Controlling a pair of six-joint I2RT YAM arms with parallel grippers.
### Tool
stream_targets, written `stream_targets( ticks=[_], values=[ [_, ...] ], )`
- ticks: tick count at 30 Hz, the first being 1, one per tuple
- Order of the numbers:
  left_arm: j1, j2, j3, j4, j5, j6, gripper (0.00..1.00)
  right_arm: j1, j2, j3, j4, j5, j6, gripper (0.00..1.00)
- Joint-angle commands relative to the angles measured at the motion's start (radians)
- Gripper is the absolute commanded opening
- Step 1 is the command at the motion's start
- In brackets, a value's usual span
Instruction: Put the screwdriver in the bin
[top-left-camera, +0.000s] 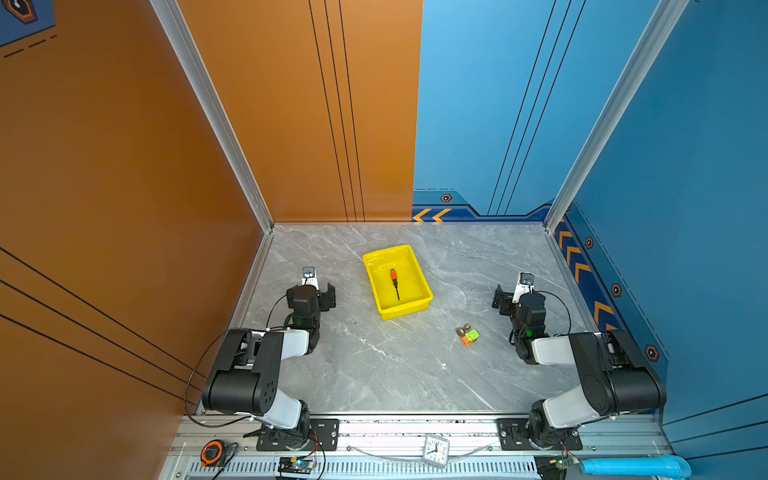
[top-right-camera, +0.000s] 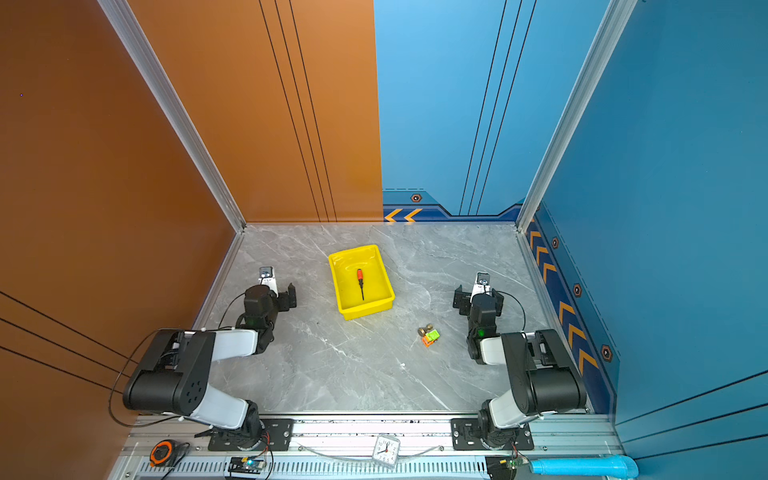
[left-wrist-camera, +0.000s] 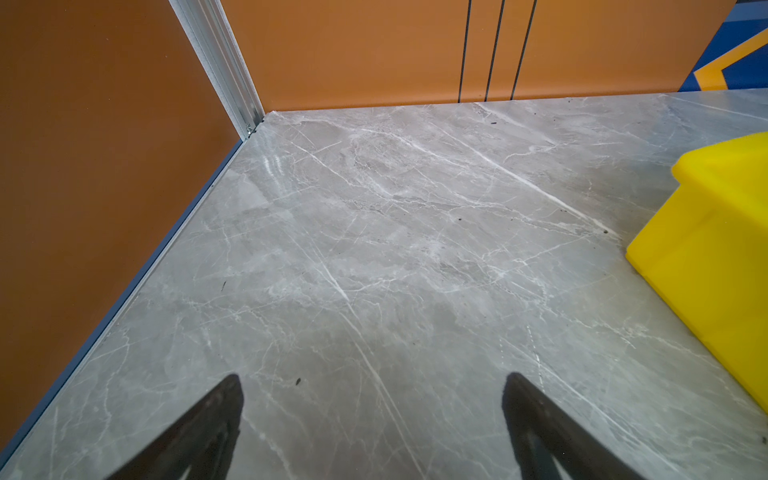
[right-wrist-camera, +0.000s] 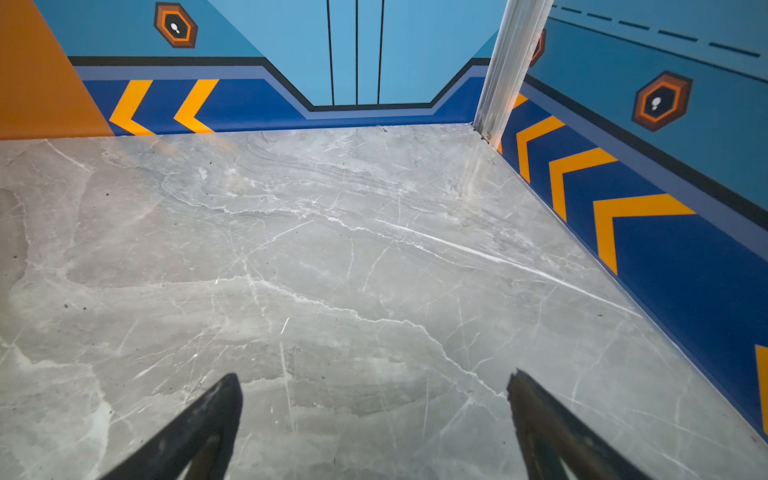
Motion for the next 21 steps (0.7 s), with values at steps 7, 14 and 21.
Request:
stream_targets(
  ticks=[7,14,21],
  values=[
    [0.010,0.026,-0.031,0.079,0.039,0.001,0.98,-0.033,0.015,0.030,-0.020,0.021,0.037,1.00],
    [0.012,0.039,-0.040,0.108,0.044,0.001,0.98,-0.038,0.014,0.029,-0.017,0.020,0.042,1.00],
    [0.012,0.045,-0.047,0.132,0.045,0.003,0.98,-0.038,0.014,0.027,-0.015,0.021,0.043,1.00]
  ],
)
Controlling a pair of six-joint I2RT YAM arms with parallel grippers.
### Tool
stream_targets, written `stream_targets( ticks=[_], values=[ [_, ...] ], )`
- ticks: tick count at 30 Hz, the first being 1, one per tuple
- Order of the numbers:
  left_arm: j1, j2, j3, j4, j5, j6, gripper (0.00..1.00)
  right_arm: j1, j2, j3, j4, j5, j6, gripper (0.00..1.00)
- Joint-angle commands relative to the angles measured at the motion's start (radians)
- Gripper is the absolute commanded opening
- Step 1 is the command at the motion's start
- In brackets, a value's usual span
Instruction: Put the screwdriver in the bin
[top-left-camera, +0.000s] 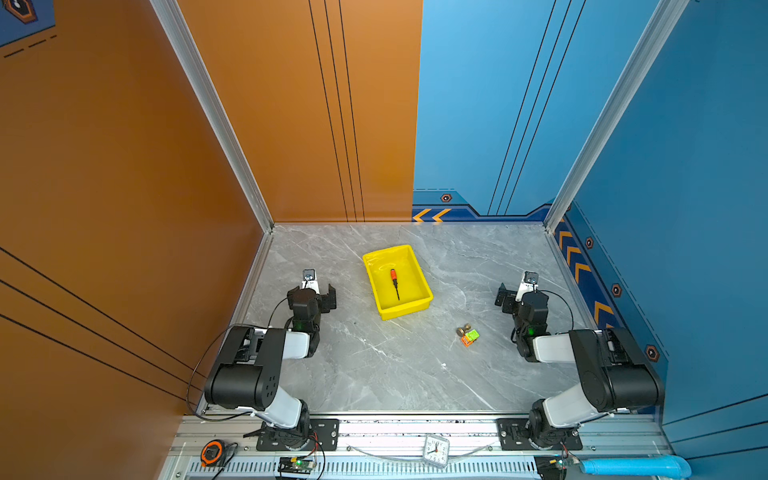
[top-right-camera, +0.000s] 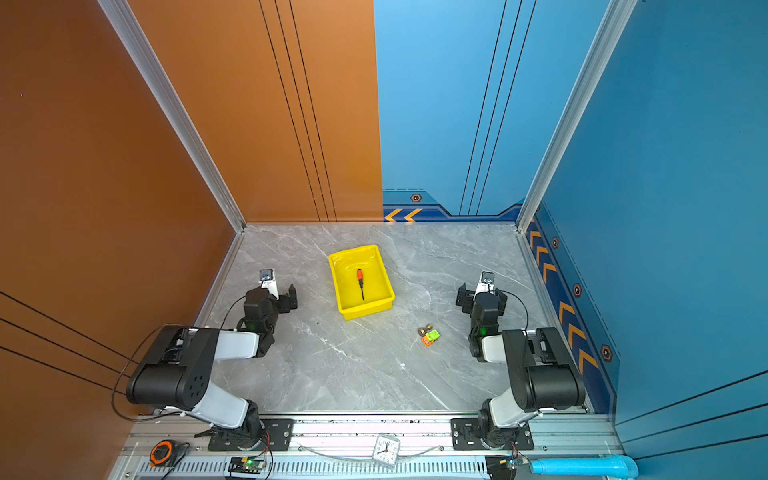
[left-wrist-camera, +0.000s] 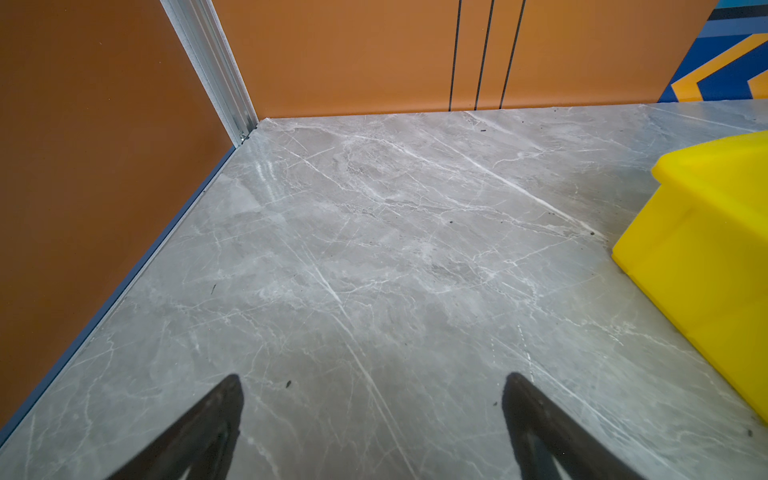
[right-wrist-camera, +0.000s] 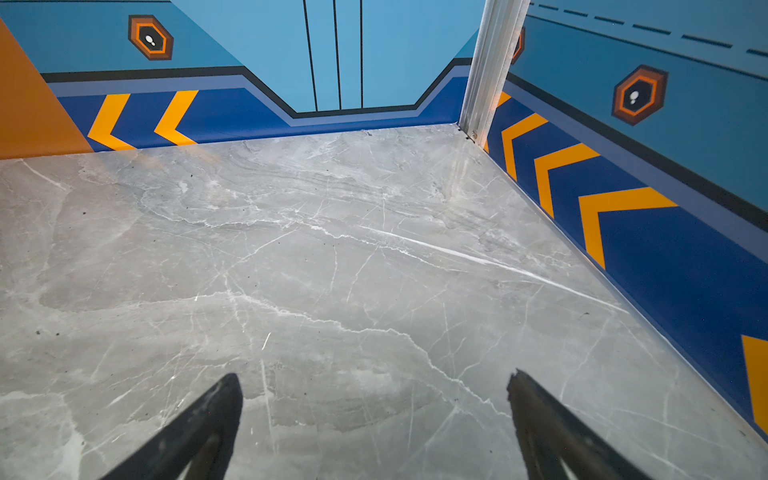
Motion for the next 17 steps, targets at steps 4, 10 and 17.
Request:
stream_targets(
  ticks=[4,10,17],
  values=[
    [0.011,0.012,-0.015,0.032,0.021,0.003,0.98,-0.004,0.010,0.013,-0.009,0.020,0.016,1.00],
    [0.011,0.014,-0.012,0.031,0.025,0.005,0.98,-0.005,0.010,0.013,-0.009,0.021,0.017,1.00],
    [0.013,0.012,-0.013,0.031,0.034,0.008,0.98,-0.005,0.010,0.014,-0.009,0.020,0.018,1.00]
  ],
)
